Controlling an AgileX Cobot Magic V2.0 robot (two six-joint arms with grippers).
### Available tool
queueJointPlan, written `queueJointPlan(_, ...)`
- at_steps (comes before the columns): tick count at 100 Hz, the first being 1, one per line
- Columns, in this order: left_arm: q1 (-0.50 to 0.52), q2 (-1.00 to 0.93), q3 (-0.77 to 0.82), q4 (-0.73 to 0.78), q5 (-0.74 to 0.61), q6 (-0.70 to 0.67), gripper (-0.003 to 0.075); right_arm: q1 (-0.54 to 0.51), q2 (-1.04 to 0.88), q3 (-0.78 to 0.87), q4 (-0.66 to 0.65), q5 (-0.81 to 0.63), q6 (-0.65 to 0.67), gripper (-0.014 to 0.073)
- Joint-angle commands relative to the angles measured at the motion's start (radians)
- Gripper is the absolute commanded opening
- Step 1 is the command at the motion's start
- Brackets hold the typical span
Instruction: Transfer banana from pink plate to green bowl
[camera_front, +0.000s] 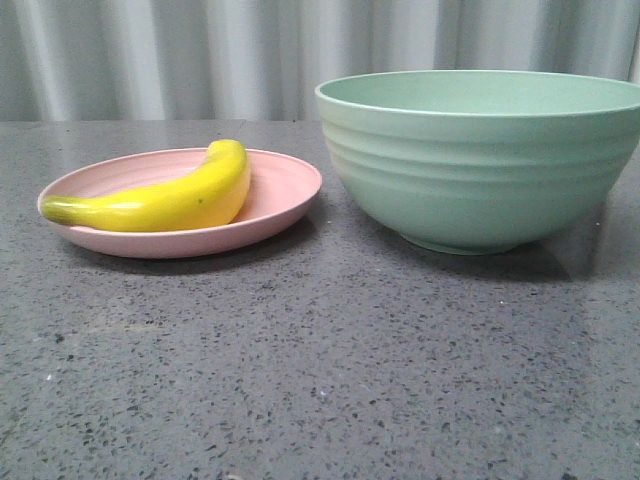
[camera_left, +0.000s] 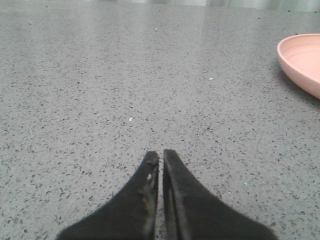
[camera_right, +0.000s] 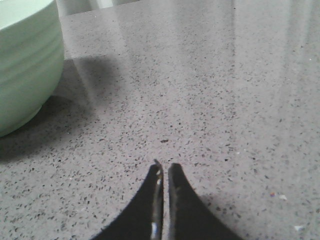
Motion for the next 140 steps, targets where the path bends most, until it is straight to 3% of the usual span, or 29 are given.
queueJointPlan(1,0.001,-0.028,0.008,-0.008,-0.057,-0.009,-0.0020,-0.006,-0.019,0.023,-0.011,-0.015,-0.002,-0.0067)
queueJointPlan(140,0.001,-0.028,0.008,-0.008,-0.088,-0.009,-0.0020,-0.006,-0.019,0.023,-0.011,-0.015,-0.002,-0.0067)
